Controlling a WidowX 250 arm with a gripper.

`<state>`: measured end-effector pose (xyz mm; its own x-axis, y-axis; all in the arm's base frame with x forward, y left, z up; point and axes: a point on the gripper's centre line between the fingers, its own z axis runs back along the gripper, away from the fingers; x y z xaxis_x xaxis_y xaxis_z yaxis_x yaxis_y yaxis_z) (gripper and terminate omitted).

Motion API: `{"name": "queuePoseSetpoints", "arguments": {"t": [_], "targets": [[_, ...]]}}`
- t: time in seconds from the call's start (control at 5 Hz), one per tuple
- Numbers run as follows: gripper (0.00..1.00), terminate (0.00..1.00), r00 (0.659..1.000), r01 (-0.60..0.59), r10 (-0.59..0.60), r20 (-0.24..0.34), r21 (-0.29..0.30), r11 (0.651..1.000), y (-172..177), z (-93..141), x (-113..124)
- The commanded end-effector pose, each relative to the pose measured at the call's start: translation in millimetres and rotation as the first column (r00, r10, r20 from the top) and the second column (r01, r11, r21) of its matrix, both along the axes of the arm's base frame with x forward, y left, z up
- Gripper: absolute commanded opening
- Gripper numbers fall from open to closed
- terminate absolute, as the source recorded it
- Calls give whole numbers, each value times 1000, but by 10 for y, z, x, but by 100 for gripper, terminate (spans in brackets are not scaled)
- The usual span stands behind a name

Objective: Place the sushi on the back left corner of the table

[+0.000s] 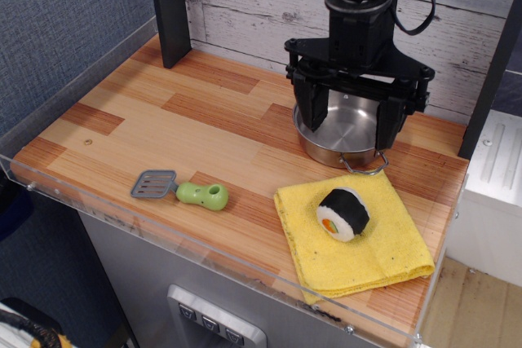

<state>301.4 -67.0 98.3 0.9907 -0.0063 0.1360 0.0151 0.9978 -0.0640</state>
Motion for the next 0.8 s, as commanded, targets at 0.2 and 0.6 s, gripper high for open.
{"name": "queuePoseSetpoints", "arguments": {"t": [0.2,0.6], "targets": [[100,0,993,81,-83,87,29,996,-41,-178,-145],[100,0,994,106,-107,35,29,994,-49,-445,-299]]}}
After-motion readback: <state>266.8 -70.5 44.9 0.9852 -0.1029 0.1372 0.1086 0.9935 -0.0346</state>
